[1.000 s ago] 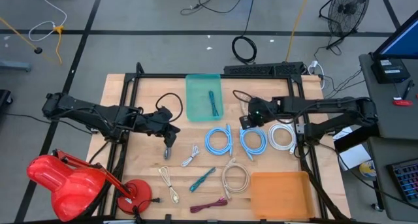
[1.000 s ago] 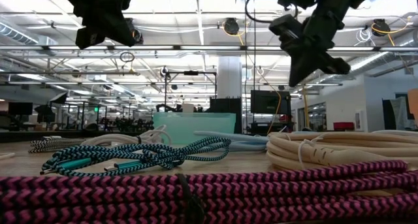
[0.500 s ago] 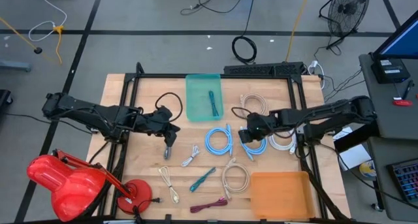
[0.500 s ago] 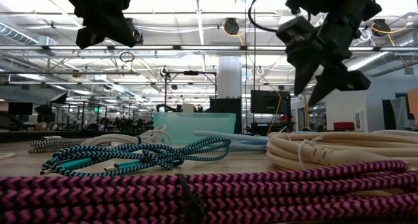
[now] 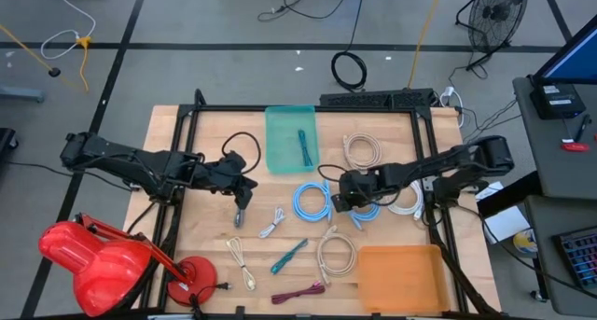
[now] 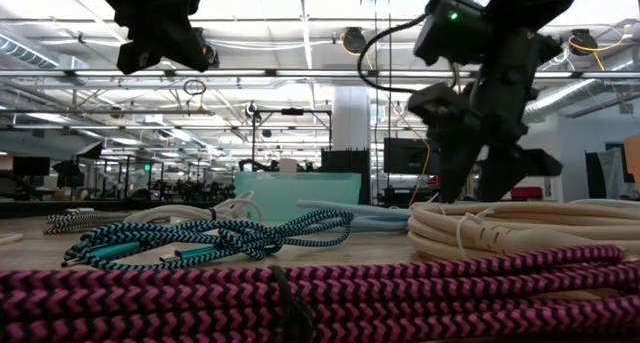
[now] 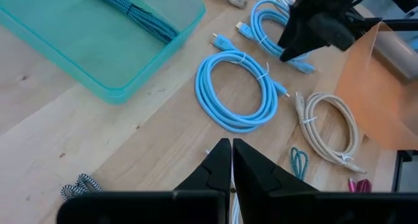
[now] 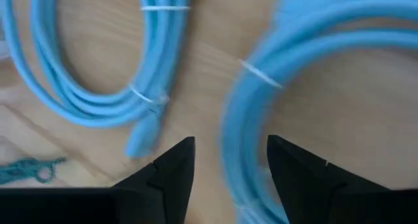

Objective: Pick & Place USB Port
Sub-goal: Put the right light blue charger cable into the orange bin

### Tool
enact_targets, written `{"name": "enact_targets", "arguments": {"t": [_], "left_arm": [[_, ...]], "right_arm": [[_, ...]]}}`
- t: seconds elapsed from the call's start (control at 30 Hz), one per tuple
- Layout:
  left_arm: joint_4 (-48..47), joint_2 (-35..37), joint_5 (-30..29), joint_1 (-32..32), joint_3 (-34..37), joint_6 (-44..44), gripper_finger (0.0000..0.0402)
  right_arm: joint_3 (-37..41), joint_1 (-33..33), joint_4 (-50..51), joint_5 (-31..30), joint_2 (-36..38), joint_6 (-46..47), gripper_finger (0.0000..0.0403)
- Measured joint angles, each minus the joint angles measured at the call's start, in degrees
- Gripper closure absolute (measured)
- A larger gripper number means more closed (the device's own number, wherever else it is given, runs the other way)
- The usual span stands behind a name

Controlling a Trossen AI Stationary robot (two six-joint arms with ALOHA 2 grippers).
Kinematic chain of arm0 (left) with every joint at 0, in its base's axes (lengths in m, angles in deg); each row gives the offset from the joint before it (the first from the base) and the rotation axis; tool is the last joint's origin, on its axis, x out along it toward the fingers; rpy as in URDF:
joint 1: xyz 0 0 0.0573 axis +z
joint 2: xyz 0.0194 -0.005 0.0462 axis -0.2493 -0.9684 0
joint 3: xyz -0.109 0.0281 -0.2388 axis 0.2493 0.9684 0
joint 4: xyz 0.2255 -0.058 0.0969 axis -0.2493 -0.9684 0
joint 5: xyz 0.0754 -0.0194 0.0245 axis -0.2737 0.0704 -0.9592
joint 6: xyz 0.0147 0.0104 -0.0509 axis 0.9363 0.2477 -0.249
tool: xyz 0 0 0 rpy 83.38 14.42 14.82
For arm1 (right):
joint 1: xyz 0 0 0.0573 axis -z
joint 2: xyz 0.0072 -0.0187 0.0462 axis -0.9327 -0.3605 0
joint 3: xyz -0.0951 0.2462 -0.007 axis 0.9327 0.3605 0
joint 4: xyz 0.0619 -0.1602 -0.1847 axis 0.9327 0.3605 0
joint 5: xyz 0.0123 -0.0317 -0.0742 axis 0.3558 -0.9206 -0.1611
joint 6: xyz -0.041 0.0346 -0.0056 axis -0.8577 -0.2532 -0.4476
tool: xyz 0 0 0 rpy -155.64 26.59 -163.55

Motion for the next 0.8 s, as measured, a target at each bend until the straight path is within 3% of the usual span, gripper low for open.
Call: {"name": "enact_targets", "arguments": {"t": [0.27, 0.47, 0.57, 0.8], "left_arm": [[-0.37, 0.0, -0.19, -1.9, 0.0, -0.48, 0.0385], [-1.31, 0.0, -0.62, -3.36, 0.0, -0.96, 0.0385], [-1.53, 0.0, -1.11, -3.59, 0.0, -0.98, 0.0385], [-1.51, 0.0, -1.81, -3.76, 0.0, -1.03, 0.0385]], "right_arm": [[-0.26, -0.37, -0.86, -1.07, -4.27, -0.2, 0.0247], [-0.28, -0.68, 0.41, -1.78, -4.19, -0.18, 0.0316], [-1.5, -0.68, 3.04, -1.9, -3.92, -0.87, 0.0346], [-10.27, -0.7, 17.83, -1.35, -3.97, -2.29, 0.0347]]}}
